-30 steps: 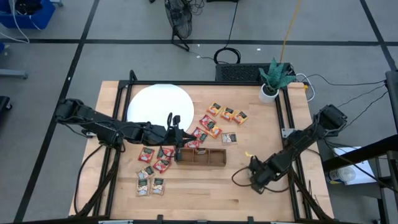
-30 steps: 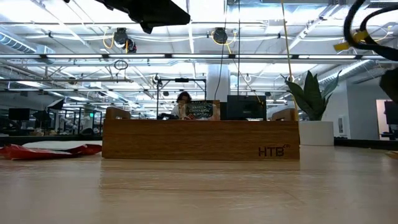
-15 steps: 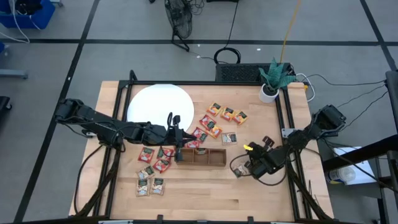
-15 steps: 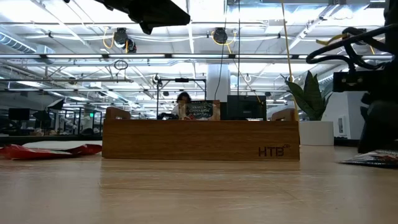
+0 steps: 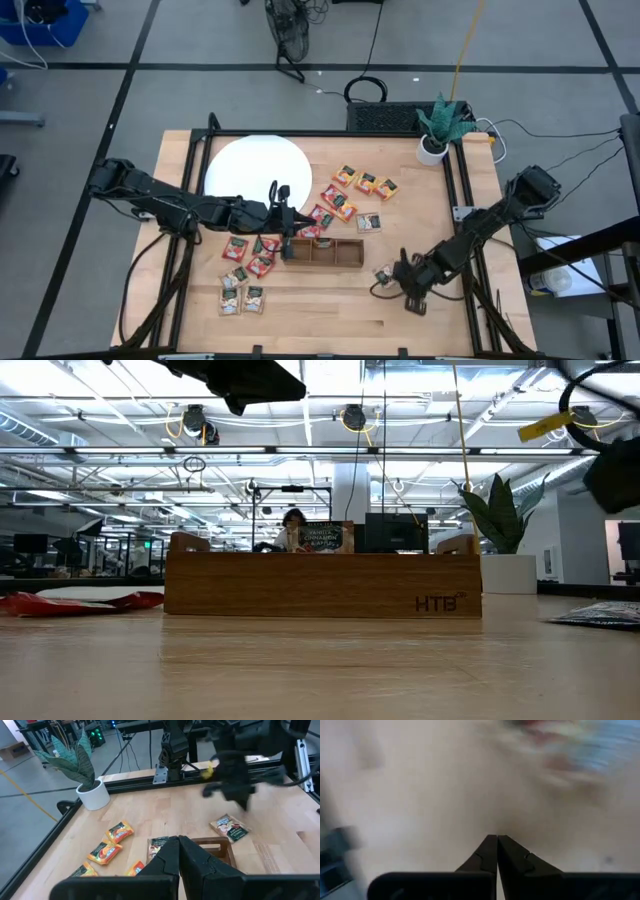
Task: Pick & Place Tea
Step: Put the brown tea bag into the middle section of the wooden organizer
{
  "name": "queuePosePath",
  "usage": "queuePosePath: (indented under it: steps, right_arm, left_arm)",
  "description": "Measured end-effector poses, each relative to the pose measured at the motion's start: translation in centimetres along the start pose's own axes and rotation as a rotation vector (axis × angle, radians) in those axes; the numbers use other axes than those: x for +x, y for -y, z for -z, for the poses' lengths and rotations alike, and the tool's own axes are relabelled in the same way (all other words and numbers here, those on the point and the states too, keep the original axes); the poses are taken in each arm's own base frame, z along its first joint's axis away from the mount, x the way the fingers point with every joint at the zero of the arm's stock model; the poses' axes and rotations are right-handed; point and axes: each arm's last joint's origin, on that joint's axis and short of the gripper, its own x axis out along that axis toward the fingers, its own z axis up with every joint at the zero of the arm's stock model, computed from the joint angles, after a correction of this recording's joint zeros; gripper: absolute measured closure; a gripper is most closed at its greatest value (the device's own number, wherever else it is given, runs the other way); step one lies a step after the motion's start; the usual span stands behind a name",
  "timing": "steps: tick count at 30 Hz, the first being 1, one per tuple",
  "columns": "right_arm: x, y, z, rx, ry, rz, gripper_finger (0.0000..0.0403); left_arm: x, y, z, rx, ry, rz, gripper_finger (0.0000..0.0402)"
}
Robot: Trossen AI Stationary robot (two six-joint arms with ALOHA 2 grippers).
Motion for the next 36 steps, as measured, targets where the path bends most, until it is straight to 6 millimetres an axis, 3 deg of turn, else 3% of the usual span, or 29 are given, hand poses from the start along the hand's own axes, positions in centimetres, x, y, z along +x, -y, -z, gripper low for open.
queuePosePath:
  steps: [3,6,11,17,21,25,31,36]
  right_arm:
    - [0.6,-0.7,-0.9,-0.144,0.09,-0.06,0.0403]
    - [1.4,-0.2,-1.8,-0.217,0.173,0.015,0.0403]
    - [2.0,1.1,-2.9,-0.199,0.2,0.116,0.0403]
    - [1.4,2.6,-4.4,-0.184,0.428,0.367,0.0403]
    - [1.2,3.0,-4.7,-0.208,0.477,0.45,0.0403]
    - [0.7,1.9,-4.7,-0.332,0.471,0.408,0.0403]
    - [-2.2,-0.7,-5.2,-0.417,0.5,0.304,0.0398]
    - [-5.1,-3.3,-6.3,-0.42,0.393,0.134,0.0329]
  left_arm:
    - [0.0,0.0,0.0,0.0,0.0,0.0,0.0385]
    - [0.0,0.0,0.0,0.0,0.001,0.0,0.0385]
    - [0.0,0.0,0.0,-0.005,0.001,0.0,0.0385]
    - [0.0,0.0,0.0,-0.006,0.001,-0.001,0.0385]
    - [0.0,0.0,0.0,-0.007,0.001,0.0,0.0385]
    - [0.0,0.0,0.0,-0.007,0.0,0.0,0.0385]
    - [0.0,-0.1,0.0,0.001,0.0,-0.003,0.0385]
    - [0.0,-0.1,0.0,-0.001,0.0,-0.003,0.0385]
